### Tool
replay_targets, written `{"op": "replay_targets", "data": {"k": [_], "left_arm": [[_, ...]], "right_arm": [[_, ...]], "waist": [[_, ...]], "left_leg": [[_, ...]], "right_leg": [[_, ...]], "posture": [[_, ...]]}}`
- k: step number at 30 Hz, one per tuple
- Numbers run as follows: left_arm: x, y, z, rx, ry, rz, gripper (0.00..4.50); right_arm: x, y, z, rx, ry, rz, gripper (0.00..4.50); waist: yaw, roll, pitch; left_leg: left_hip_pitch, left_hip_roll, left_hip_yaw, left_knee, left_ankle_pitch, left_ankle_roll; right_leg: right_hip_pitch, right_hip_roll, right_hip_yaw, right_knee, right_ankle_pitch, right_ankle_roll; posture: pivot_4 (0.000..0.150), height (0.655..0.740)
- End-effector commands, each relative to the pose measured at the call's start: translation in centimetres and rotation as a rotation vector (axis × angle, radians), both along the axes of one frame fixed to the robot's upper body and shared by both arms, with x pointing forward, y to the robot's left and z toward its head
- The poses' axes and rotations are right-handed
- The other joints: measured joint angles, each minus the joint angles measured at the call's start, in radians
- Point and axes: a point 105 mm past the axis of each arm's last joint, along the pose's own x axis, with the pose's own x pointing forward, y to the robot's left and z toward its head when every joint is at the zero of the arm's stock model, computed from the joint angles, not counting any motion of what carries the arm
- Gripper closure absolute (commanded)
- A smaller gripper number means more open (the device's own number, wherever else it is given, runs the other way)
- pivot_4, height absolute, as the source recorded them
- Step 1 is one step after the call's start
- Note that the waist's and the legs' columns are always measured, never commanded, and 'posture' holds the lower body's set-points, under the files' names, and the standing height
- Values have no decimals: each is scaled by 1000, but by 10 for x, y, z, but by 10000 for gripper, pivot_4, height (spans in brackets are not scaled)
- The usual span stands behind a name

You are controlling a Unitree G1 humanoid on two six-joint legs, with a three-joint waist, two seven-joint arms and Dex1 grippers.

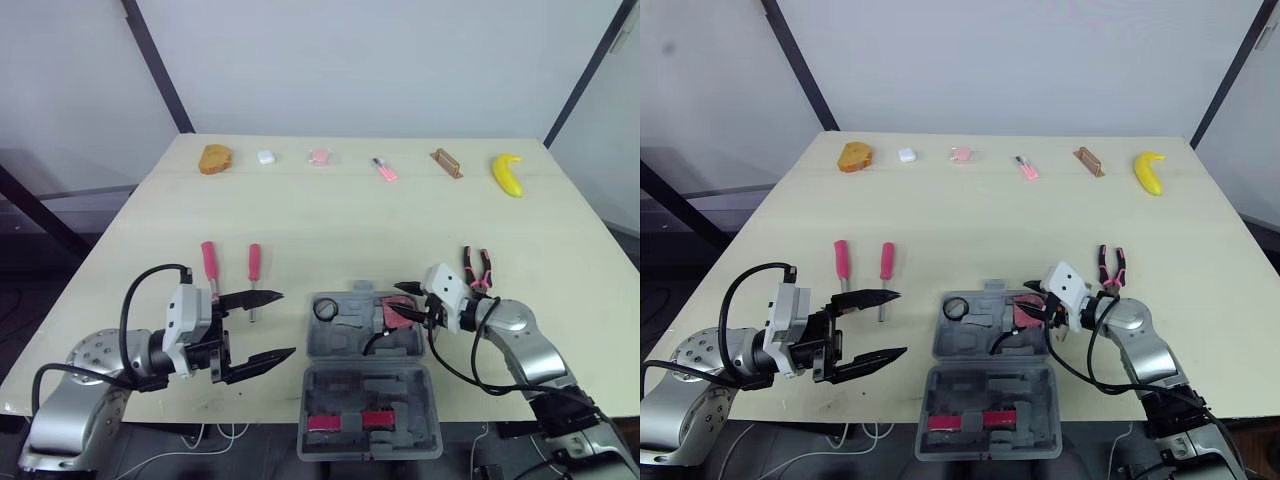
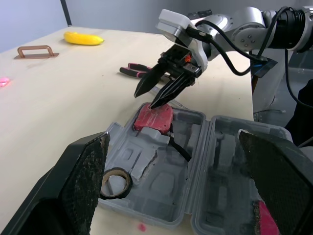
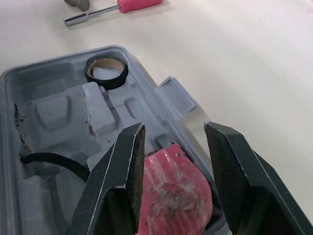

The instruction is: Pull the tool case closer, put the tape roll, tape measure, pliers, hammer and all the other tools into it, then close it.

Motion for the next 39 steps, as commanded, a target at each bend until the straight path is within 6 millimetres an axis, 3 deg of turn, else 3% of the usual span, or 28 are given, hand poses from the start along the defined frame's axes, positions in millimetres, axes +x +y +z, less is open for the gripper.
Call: {"op": "replay_targets", "data": {"k": [1, 12, 15, 20, 26, 30, 34, 36, 39], "left_arm": [[0, 0, 8, -5, -41, -3, 0], [1, 1, 9, -5, -41, -3, 0], [1, 1, 8, -4, -40, -2, 0], [1, 2, 6, -5, -35, 1, 0], [-1, 8, 4, -32, -27, 43, 0], [0, 21, 2, -83, -26, 141, 0], [-1, 45, -5, -93, -13, 273, 0], [-2, 50, -7, -107, -9, 311, 0], [-4, 67, -14, -111, 3, 403, 0]], "right_arm": [[2, -5, 2, 46, -25, -18, 24659], [-6, -19, -60, -51, 138, -34, 24659], [-14, -19, -85, -107, 229, -42, 24659], [-25, -26, -112, -189, 357, -59, 24659], [-7, -18, -66, 6, 244, -117, 24659], [1, -22, -19, 164, 151, -148, 24659], [-2, -43, 15, 261, 54, -204, 24659], [-8, -52, 20, 288, 32, -217, 24659], [-17, -81, 19, 276, -22, -296, 24659]], "waist": [[0, 0, 0], [0, -1, -1], [0, -3, -4], [-1, -10, -11], [3, -14, -19], [3, -7, -15], [2, -1, -11], [2, -1, -11], [4, -1, -11]], "left_leg": [[0, 0, 0, 0, 0, 0], [1, 0, 0, 0, 0, 0], [3, 0, 0, 0, 0, 0], [20, 1, 1, -5, 0, 0], [22, 2, -1, -7, 0, 0], [20, 2, -1, -7, 0, 0], [15, 1, 0, -7, 0, 0], [13, 1, -1, -7, 0, 0], [13, 1, -1, -7, 0, 0]], "right_leg": [[0, 0, 0, 0, 0, 0], [1, 0, 0, 0, 0, 0], [2, 0, 0, 0, 0, 0], [18, 0, 1, -3, -1, -1], [20, 0, -1, -5, -3, -5], [19, -3, -1, -6, -3, -4], [13, -3, -1, -5, -1, -2], [12, -2, -1, -6, -1, -2], [12, -2, -1, -6, -1, -2]], "posture": [[1500, 7400], [1500, 7400], [1500, 7400], [1500, 7400], [1500, 7400], [1500, 7400], [1500, 7400], [1500, 7400], [1500, 7400]]}}
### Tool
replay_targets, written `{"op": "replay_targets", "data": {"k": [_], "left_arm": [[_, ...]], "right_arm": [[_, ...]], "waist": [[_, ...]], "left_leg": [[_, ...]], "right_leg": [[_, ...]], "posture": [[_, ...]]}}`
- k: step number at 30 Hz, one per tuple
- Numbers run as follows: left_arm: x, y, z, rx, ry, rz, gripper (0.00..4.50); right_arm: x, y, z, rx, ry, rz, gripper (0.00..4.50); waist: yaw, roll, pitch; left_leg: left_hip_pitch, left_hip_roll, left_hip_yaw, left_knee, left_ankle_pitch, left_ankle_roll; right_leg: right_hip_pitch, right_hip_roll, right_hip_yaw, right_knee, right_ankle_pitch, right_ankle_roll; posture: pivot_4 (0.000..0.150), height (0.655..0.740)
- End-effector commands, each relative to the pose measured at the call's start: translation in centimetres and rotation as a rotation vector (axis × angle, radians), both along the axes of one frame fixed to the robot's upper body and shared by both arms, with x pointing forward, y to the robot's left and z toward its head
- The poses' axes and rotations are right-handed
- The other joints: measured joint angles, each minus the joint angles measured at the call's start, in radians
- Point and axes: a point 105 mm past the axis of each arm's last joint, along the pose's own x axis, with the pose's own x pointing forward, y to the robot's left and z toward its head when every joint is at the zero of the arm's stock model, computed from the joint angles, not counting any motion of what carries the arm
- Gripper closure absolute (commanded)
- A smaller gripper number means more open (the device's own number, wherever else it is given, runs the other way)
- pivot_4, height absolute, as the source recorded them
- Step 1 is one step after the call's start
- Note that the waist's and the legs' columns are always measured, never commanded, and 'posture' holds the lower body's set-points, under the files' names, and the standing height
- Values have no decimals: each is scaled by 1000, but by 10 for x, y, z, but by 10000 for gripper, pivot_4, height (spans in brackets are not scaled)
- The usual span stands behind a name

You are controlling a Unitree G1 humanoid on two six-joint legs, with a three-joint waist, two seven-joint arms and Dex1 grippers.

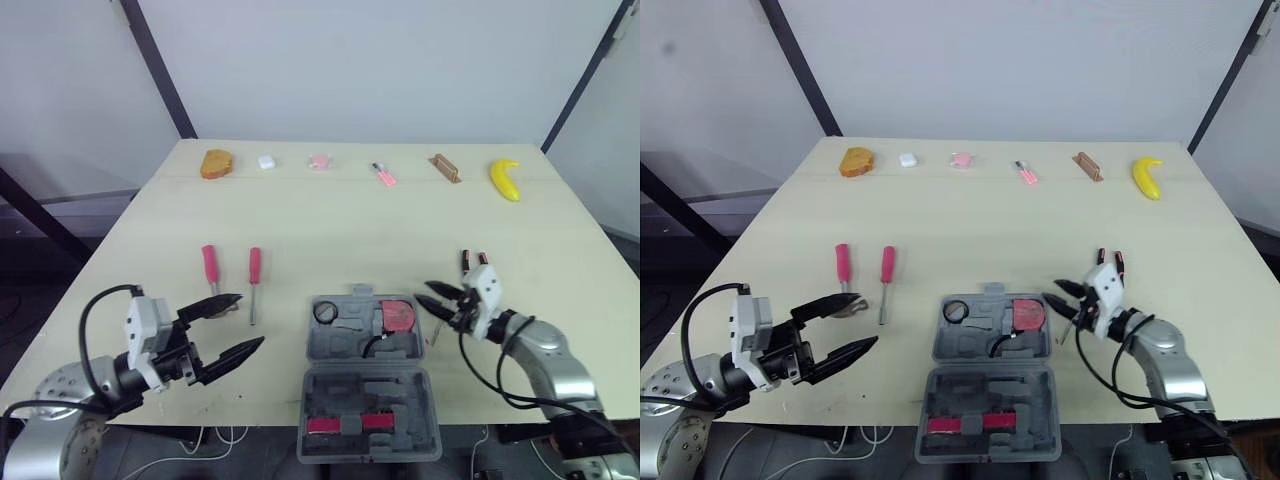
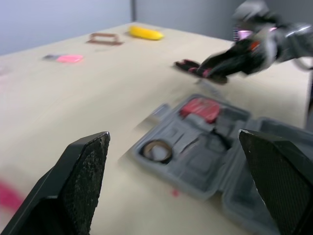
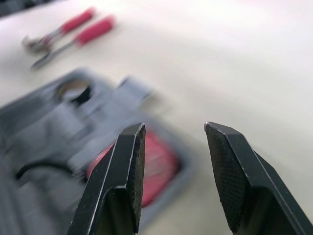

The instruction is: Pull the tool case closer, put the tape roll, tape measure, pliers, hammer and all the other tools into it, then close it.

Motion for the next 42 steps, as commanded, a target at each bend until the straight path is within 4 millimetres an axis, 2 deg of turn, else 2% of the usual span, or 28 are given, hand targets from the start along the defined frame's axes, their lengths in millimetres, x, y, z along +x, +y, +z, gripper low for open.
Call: {"op": "replay_targets", "data": {"k": [1, 3, 6, 9, 17, 20, 21, 23, 29, 34, 38, 42], "left_arm": [[-4, 26, -4, 7, -11, 128, 0], [-9, 39, -13, 5, 10, 196, 0], [-13, 52, -23, -1, 31, 267, 0], [-17, 68, -36, -9, 53, 365, 0], [-27, 98, -53, -30, 72, 567, 0], [-41, 112, -64, -25, 105, 645, 0], [-48, 114, -69, -5, 117, 646, 0], [-55, 116, -75, 15, 133, 644, 0], [-55, 123, -72, -17, 130, 667, 0], [-43, 114, -64, -21, 102, 610, 0], [-22, 95, -53, -2, 51, 517, 0], [-10, 61, -47, 106, 24, 314, 0]], "right_arm": [[-13, -39, 8, -8, -72, -117, 24659], [-23, -63, 4, -23, -68, -199, 24659], [-37, -86, -2, -40, -58, -277, 24659], [-59, -116, -16, -68, -15, -382, 24659], [-105, -156, -35, -32, 71, -534, 24659], [-124, -173, -45, 0, 103, -616, 16407], [-131, -175, -51, 17, 122, -623, 11297], [-140, -177, -58, 21, 149, -620, 349], [-145, -182, -65, 6, 159, -621, 349], [-135, -174, -61, 16, 129, -582, 349], [-110, -152, -54, 29, 89, -509, 349], [-87, -137, -42, 27, 39, -499, 349]], "waist": [[1, 0, 0], [1, 1, 1], [0, 0, 1], [0, -1, 1], [-1, -1, 1], [-3, -1, 1], [-2, -1, 1], [-1, -1, 1], [0, -2, 0], [0, -1, 0], [0, -1, 0], [0, -1, 0]], "left_leg": [[0, 0, 0, 0, 0, 0], [0, 0, 0, 0, 0, 0], [-1, -1, 2, 0, 0, 0], [0, 0, 2, 0, 0, 0], [1, 2, 3, 0, 0, 0], [1, 2, 3, -1, 0, 0], [1, 3, 3, -1, 0, 0], [1, 3, 3, -2, 0, 0], [2, 4, 3, -2, 0, 0], [1, 4, 3, -3, 0, 0], [1, 4, 3, -2, 0, 0], [1, 3, 3, -2, 0, 0]], "right_leg": [[0, 0, 0, 0, 0, 0], [0, -1, 0, -1, 0, 0], [0, -1, 1, -2, 0, 0], [1, 1, 1, -3, 0, 0], [2, 0, 2, -4, -2, -3], [2, 0, 2, -5, -2, -3], [2, 0, 2, -5, -2, -3], [2, 0, 2, -7, -2, -3], [2, -2, 2, -8, -3, -3], [2, -2, 2, -8, -3, -4], [2, -2, 2, -8, -2, -4], [2, -2, 2, -8, -2, -4]], "posture": [[1500, 7400], [1500, 7400], [1500, 7400], [1500, 7400], [1500, 7400], [1500, 7400], [1500, 7400], [1500, 7400], [1500, 7400], [1500, 7400], [1500, 7400], [1500, 7400]]}}
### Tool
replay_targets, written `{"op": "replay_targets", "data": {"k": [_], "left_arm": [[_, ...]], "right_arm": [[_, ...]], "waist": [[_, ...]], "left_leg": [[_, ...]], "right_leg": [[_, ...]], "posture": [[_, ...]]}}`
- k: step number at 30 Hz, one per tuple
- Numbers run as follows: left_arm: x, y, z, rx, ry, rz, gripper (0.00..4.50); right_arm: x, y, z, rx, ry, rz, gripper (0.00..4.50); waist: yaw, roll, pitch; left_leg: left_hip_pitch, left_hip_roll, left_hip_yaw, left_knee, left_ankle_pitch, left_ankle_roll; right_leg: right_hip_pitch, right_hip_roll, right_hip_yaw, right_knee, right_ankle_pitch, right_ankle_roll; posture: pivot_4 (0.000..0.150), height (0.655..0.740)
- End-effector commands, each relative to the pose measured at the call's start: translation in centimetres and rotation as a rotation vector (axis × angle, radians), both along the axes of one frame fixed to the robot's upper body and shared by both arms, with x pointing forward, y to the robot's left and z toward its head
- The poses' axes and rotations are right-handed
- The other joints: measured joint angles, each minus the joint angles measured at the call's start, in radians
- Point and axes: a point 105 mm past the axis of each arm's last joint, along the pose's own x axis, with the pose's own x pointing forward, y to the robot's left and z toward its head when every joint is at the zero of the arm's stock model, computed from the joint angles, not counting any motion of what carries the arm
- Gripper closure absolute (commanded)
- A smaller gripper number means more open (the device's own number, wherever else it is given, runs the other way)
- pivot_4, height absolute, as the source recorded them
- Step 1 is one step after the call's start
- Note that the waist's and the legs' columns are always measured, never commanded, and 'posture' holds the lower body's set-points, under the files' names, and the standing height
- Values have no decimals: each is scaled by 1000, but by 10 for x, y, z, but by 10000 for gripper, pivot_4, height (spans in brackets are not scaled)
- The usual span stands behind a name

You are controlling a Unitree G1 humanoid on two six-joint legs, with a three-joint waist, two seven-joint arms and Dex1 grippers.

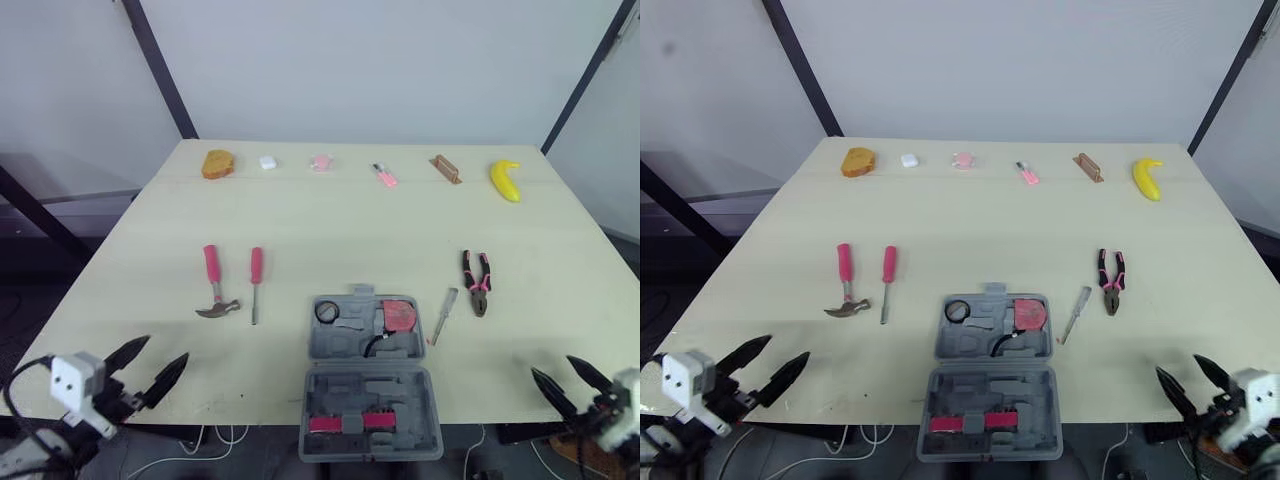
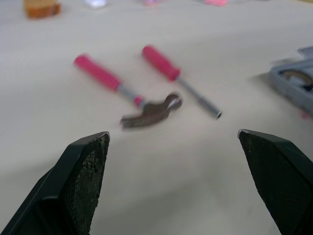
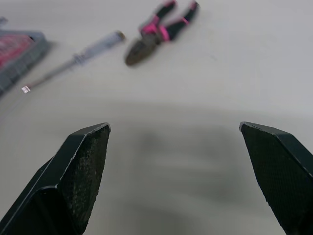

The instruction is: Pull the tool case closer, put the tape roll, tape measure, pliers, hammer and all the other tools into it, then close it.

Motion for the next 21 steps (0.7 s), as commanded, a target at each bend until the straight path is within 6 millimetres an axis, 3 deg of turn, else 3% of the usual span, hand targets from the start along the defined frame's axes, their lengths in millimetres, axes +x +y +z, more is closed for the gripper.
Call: {"op": "replay_targets", "data": {"k": [1, 9, 14, 21], "left_arm": [[8, -30, 14, 97, -35, -180, 0], [30, -88, 43, 127, -113, -444, 0], [37, -110, 58, 115, -146, -536, 0], [32, -140, 80, 90, -132, -728, 0]], "right_arm": [[16, 12, 17, -8, -51, 5, 349], [59, 44, 30, -13, -50, -59, 349], [80, 60, 30, -38, -37, -108, 349], [109, 69, 25, -50, -15, -234, 349]], "waist": [[0, 1, 0], [1, 2, 0], [0, 2, 0], [-2, 4, 1]], "left_leg": [[0, 0, 0, 0, 0, 0], [-1, 0, -1, 0, 0, 0], [-2, -2, -1, 0, 0, 0], [-4, -3, -2, 0, 0, 0]], "right_leg": [[0, 0, 0, 0, 0, 0], [-1, 0, -1, 0, 2, 4], [-1, 1, -1, 0, 2, 4], [-3, 2, -1, 0, 3, 4]], "posture": [[1500, 7400], [1500, 7400], [1500, 7400], [1500, 7400]]}}
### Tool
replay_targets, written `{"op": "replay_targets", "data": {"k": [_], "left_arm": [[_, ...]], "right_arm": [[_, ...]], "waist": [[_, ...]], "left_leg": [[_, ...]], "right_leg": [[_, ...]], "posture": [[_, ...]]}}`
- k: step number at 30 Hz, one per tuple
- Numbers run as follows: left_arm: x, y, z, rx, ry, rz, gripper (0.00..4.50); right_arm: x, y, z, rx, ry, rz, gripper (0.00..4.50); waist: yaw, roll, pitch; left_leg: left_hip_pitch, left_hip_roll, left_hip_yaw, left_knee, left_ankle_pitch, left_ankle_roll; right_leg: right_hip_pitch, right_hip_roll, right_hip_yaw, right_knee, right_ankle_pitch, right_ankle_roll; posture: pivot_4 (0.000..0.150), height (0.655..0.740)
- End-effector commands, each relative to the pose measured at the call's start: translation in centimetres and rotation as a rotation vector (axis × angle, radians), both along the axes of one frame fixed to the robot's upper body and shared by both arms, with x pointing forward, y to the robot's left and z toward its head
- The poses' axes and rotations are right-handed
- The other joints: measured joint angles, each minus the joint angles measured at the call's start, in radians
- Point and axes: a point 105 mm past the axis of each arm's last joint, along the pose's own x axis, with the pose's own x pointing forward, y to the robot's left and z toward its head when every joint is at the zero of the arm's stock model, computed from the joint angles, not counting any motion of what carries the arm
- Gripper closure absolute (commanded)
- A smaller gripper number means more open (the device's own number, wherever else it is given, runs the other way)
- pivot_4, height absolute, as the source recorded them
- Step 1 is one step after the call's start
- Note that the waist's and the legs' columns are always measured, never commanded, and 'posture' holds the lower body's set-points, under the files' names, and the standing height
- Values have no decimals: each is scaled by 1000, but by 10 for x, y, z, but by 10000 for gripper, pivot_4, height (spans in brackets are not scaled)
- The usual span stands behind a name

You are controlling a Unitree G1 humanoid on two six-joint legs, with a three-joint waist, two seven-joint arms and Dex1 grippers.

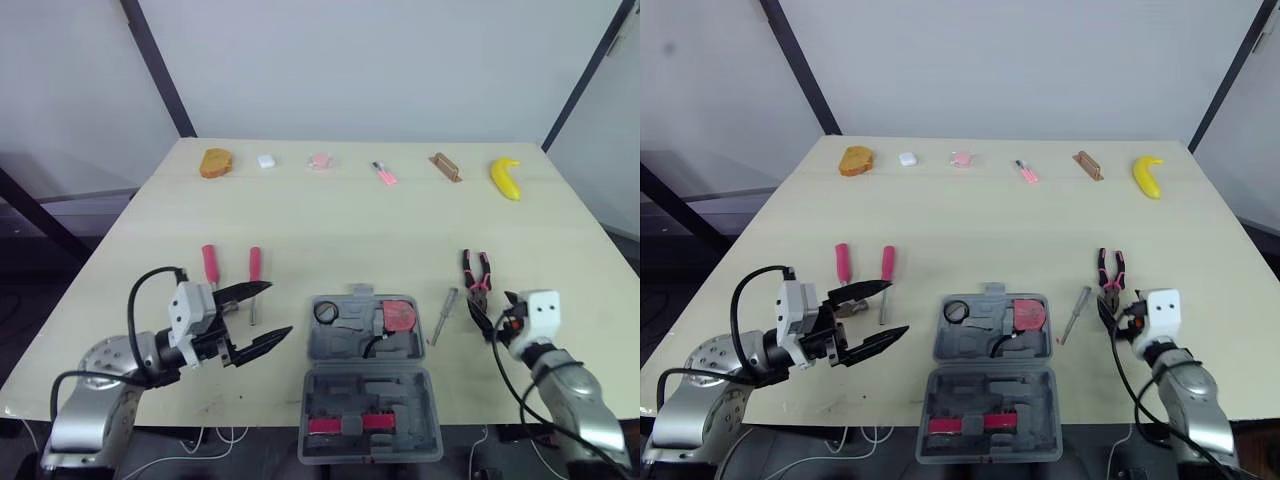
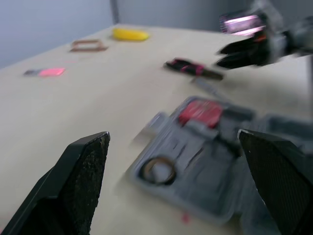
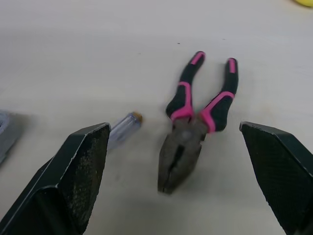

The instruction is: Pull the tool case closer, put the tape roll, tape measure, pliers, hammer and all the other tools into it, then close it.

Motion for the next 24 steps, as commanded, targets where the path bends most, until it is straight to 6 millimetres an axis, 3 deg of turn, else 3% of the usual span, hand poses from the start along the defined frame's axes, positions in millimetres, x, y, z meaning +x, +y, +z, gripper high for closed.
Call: {"op": "replay_targets", "data": {"k": [1, 12, 18, 21, 22, 24], "left_arm": [[-6, -11, 15, -3, -16, -83, 0], [-5, -19, 30, 10, -35, -142, 0], [-5, -21, 33, 10, -41, -147, 0], [-4, -23, 33, 11, -45, -150, 0], [-4, -23, 33, 11, -46, -150, 0], [-4, -23, 32, 13, -46, -145, 0]], "right_arm": [[7, -3, 2, -29, -12, -66, 349], [14, -3, -25, 41, 75, -206, 349], [16, -2, -30, 66, 102, -223, 349], [21, -2, -32, 46, 104, -227, 7531], [22, -2, -33, 44, 104, -231, 13681], [22, -3, -33, 44, 104, -236, 21252]], "waist": [[0, 0, 0], [-2, 1, 1], [-2, 1, 1], [-3, 1, 1], [-4, 1, 0], [-9, 1, 0]], "left_leg": [[0, 0, 0, 0, 0, 0], [-2, 0, -2, 0, 0, 0], [-2, 0, -2, 0, 0, 0], [-2, 0, -2, 1, 0, 0], [-2, -1, -2, 1, 0, 0], [-2, -1, -2, 1, 0, 0]], "right_leg": [[0, 0, 0, 0, 0, 0], [0, 0, -2, 0, 0, 0], [0, 0, -1, 0, 0, 0], [0, 0, -1, 0, 0, 0], [0, 0, -1, 0, 0, 0], [0, 1, -1, 0, 0, 0]], "posture": [[1500, 7400], [1500, 7400], [1500, 7400], [1500, 7400], [1500, 7400], [1500, 7400]]}}
